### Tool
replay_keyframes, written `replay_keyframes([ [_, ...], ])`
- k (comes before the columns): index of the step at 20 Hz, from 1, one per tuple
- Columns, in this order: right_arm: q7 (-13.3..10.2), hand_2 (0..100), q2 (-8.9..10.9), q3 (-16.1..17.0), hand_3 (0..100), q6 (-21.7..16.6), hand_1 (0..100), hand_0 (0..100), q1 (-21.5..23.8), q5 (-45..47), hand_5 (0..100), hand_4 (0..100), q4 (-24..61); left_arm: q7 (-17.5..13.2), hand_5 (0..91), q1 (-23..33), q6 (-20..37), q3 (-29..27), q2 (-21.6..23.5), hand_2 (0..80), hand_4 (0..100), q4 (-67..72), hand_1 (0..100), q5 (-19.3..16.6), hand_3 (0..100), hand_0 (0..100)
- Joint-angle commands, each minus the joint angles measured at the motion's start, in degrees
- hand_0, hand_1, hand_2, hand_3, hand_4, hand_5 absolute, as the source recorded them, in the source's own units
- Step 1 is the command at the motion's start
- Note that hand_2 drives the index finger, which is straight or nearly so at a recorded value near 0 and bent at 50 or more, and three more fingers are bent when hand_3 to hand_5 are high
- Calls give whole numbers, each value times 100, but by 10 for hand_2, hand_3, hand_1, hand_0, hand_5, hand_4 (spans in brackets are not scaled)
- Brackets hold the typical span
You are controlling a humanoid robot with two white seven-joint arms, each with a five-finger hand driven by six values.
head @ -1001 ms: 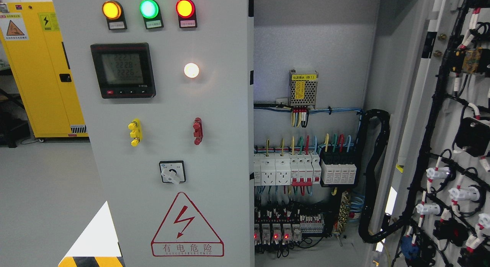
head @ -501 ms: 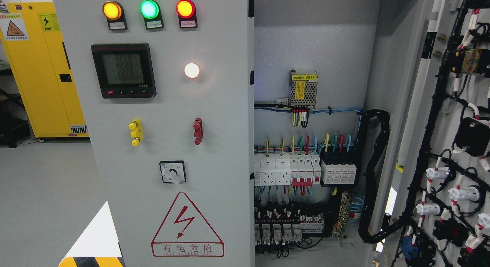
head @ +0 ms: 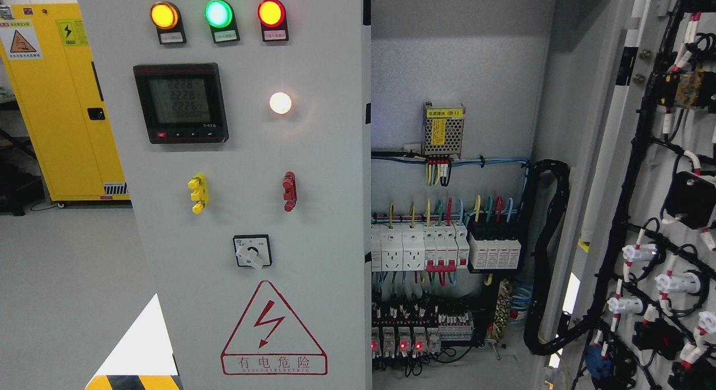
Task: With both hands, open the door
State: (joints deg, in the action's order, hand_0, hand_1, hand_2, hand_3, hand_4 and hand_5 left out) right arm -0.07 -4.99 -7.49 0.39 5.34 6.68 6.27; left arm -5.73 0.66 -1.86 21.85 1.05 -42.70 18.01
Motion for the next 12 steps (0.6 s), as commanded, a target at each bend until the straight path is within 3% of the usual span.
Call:
replay_keyframes([
  [1,-2,0,-11,2,0,5,39,221,2,0,0,0,6,212,0,-127,-69,-1753,-527,0,0,3417,0,10,0,0],
  [12,-2,0,51,10,0,5,35,224,-51,0,0,0,15,195,0,-22,212,-1798,-633,0,0,3752,0,-61,0,0],
])
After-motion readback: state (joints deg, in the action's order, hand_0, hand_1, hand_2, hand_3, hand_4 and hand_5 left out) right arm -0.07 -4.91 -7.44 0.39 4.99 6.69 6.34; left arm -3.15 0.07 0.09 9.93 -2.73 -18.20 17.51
